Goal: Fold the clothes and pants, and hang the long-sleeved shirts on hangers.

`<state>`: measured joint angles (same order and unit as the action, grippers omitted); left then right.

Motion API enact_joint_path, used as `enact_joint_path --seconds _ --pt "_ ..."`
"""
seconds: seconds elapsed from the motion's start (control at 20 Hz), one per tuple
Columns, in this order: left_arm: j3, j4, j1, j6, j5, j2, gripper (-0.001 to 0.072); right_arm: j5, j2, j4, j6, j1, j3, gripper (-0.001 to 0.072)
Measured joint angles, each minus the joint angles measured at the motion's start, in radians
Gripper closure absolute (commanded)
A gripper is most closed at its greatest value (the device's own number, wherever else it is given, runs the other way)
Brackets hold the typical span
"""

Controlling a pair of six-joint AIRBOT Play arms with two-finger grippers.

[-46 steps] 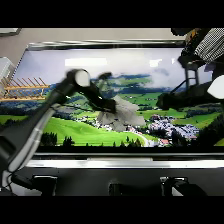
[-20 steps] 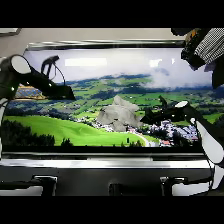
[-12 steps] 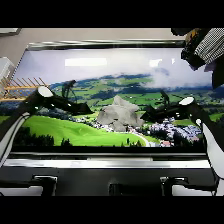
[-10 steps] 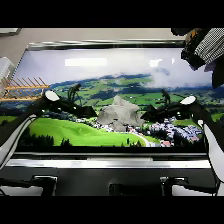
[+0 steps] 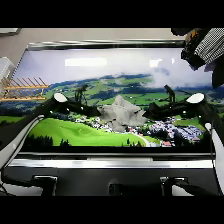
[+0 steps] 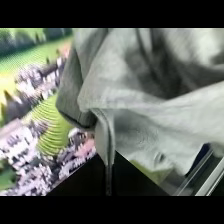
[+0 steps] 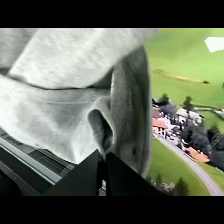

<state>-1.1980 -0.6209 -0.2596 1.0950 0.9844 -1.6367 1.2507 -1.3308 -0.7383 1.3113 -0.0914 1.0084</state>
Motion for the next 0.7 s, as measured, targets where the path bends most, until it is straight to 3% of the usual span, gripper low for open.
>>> enact_joint_path --seconds 0.4,0.7 --pt "-0.321 -0.318 0.185 0.211 0.115 0.319 0.0694 0.002 0.32 -0.134 0.005 0.0 0.356 0.068" --pt "-0.493 -0.432 0.252 0.342 0.147 0.648 0.0694 -0.005 0.526 -0.269 0.074 0.0 0.687 0.0679"
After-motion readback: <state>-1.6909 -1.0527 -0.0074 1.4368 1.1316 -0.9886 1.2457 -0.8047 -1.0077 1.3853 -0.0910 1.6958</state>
